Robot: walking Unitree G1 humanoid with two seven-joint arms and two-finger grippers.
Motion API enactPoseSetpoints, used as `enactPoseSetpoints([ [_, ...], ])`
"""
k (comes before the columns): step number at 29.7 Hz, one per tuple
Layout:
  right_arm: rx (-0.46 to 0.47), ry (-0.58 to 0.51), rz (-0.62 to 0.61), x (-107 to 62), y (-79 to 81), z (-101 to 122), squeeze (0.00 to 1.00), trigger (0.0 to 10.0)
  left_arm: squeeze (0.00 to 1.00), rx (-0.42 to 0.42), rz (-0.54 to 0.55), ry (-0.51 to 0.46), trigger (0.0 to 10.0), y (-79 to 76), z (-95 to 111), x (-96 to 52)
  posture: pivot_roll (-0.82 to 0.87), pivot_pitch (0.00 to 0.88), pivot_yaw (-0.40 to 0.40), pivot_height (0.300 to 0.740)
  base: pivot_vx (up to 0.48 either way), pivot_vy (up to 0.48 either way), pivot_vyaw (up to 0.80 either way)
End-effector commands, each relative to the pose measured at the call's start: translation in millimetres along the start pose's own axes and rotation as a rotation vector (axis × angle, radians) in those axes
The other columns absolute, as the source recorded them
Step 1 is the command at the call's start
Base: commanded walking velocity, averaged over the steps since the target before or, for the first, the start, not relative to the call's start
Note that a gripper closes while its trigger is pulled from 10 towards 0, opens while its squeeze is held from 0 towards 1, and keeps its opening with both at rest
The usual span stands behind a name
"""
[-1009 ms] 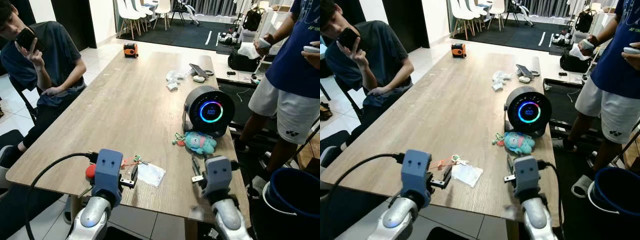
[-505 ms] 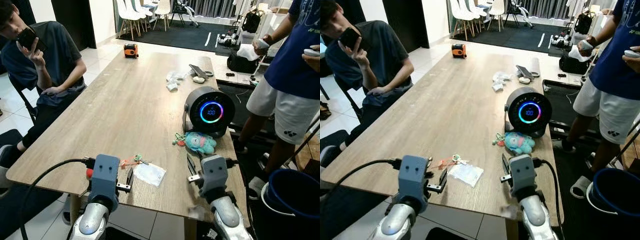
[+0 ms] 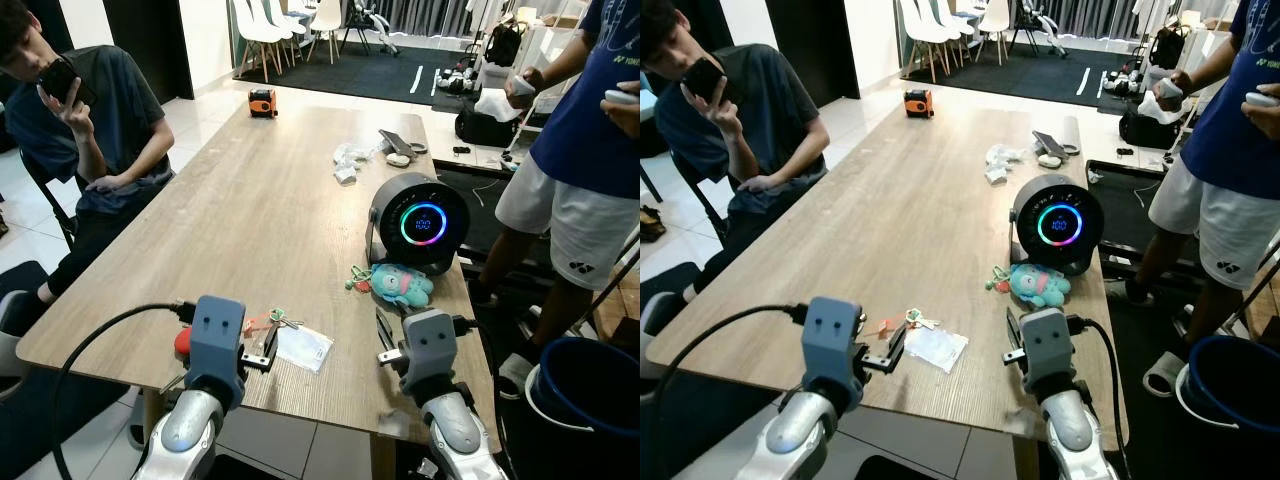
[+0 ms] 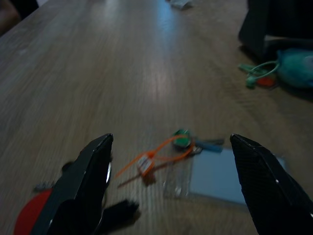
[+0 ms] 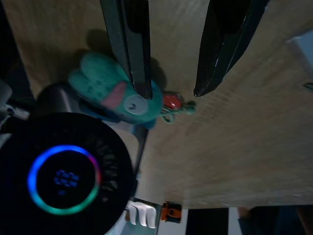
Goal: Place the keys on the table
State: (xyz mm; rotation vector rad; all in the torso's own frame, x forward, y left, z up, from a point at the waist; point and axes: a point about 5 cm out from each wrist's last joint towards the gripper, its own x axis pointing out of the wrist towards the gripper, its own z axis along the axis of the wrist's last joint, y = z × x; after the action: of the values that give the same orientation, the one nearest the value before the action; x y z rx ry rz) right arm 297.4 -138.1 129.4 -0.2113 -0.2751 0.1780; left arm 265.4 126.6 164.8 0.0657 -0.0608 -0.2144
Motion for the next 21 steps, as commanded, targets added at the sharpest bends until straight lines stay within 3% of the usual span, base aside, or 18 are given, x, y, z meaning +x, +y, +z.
enactPoseSetpoints([
  [1,-0.005,0.008,-0.024,-4.7,-4.0,-3.2,0.00,10.0,0.28,-0.005,-0.020,0.036,10.0,1.3,-5.9,-0.9,0.12,0.128,0.049,0.740,0.000,0.000,0.00],
  [11,-0.021,0.009,-0.042,-10.1,-8.1,-4.6,0.00,10.0,0.28,-0.008,-0.045,0.035,10.0,0.8,-4.5,3.4,0.11,0.120,0.058,0.740,0.000,0.000,0.00],
  [21,-0.028,0.003,0.009,-8.6,-6.1,-3.9,0.00,10.0,0.28,0.018,-0.009,0.054,10.0,10.6,-9.6,1.8,0.12,0.119,0.043,0.740,0.000,0.000,0.00],
])
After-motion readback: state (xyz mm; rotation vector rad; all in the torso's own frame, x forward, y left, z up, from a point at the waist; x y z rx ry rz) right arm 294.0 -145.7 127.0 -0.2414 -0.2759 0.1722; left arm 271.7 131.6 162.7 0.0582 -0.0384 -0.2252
